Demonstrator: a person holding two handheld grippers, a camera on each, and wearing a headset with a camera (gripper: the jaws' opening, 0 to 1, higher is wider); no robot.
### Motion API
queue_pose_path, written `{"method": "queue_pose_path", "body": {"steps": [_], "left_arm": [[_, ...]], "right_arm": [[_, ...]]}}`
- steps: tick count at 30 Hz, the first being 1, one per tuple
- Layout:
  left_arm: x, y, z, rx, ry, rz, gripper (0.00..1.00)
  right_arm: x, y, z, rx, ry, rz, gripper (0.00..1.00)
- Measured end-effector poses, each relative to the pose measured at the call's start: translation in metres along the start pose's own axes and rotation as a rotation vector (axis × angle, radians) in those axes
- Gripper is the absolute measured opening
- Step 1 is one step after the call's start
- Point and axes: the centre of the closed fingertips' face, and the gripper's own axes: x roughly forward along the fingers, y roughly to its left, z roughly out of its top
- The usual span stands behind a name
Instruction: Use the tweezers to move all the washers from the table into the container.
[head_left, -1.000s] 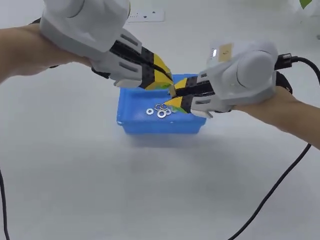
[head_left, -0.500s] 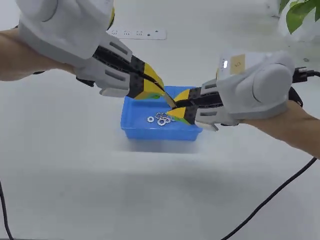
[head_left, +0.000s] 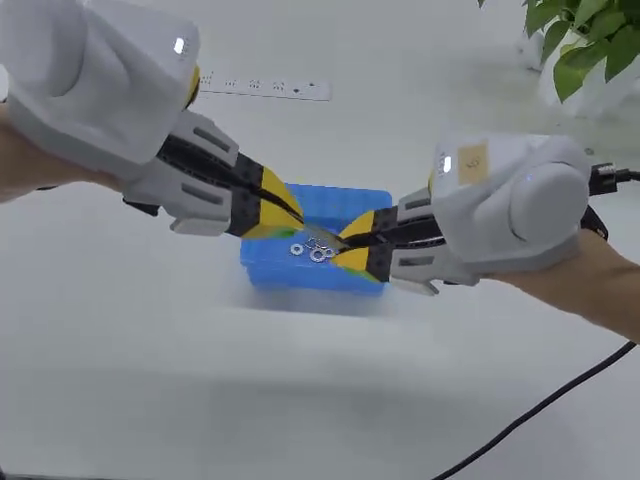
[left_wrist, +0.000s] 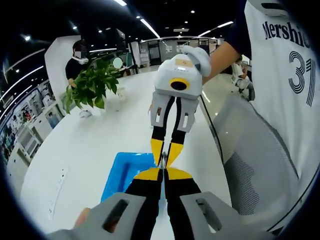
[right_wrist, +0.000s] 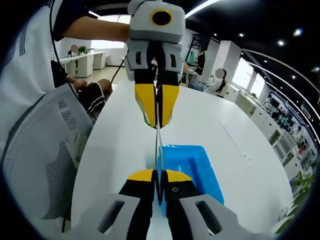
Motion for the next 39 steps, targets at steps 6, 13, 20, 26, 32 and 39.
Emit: {"method": "queue_pose_path", "body": {"steps": [6,13,20,26,32,39], "left_arm": [[0.004,-0.016,-0.007,-0.056,-0.012,0.011,0.06],[0.013,-0.022,-0.028,-0.102,0.006,0.002,0.06],[0.027,-0.02,-0.049,-0.136,0.037,0.0,0.06],[0.037,-0.019,-0.075,-0.194,0.05,-0.003,0.06],[0.05,-0.02,-0.098,-0.234,0.083,-0.013,0.07],[0.066,-0.022,-0.116,-0.258,0.117,-0.025,0.07]], "right_arm": [[0.006,0.01,-0.004,-0.014,0.025,0.041,0.07],[0.012,0.018,-0.016,-0.047,0.074,0.073,0.08],[0.021,0.019,-0.032,-0.025,0.118,0.089,0.08],[0.037,0.024,-0.048,-0.01,0.15,0.11,0.08],[0.053,0.032,-0.068,-0.025,0.199,0.135,0.08],[0.059,0.035,-0.083,-0.023,0.233,0.156,0.08]]}}
